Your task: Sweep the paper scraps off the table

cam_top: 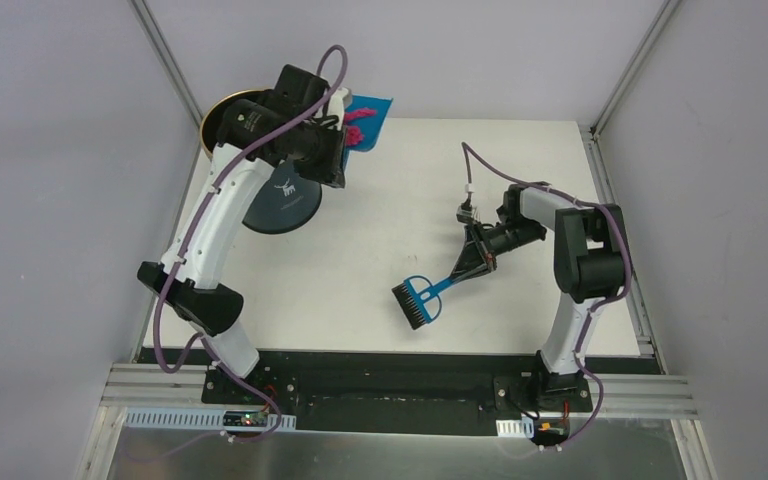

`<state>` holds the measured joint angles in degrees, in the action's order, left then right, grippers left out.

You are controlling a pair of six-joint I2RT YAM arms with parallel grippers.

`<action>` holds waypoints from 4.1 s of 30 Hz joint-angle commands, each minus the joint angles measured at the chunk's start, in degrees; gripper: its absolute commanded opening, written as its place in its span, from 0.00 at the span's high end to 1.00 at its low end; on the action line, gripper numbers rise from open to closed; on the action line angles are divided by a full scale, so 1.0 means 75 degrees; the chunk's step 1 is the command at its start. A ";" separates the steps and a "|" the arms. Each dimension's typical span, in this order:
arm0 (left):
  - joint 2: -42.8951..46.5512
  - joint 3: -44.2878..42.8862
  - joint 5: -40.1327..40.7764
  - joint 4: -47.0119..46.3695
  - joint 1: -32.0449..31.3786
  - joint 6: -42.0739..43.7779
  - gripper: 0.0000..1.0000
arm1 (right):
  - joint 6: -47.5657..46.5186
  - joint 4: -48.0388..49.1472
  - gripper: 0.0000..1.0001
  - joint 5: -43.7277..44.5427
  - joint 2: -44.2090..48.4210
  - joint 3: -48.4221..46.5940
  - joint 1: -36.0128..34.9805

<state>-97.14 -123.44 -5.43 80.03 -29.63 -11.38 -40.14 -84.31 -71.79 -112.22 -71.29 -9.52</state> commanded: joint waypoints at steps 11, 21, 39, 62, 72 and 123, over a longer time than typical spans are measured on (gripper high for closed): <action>0.1059 0.1682 -0.3051 -0.3525 0.3004 -0.2141 1.00 | 0.2392 0.2808 1.00 0.0709 0.1895 0.0848 0.0086; 0.2501 0.6929 -0.5708 -1.2226 0.5067 -0.8806 1.00 | 0.2326 0.2781 1.00 0.0922 0.1958 0.0857 0.0097; 0.2111 0.8521 -0.5705 -1.7299 0.5170 -1.2575 1.00 | 0.2296 0.2761 1.00 0.1084 0.1841 0.0810 0.0103; 0.3186 0.5371 -0.5121 -0.7433 0.2570 -0.3944 1.00 | 0.2397 0.2367 1.00 0.0766 0.1824 0.0374 0.0622; 0.2752 0.5426 -0.2885 -0.4136 0.0134 -0.0943 1.00 | 0.2409 0.2248 1.00 0.2328 0.2466 0.0022 0.1257; -0.0025 0.4664 0.1402 -0.2990 -0.2748 -0.0115 0.53 | 0.3188 0.3967 0.00 0.6970 0.3221 0.0046 0.1952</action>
<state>-110.28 -90.89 0.54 57.52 -53.25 -13.74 -21.21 -58.89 -23.64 -96.18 -67.66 4.45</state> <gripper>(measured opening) 0.461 0.993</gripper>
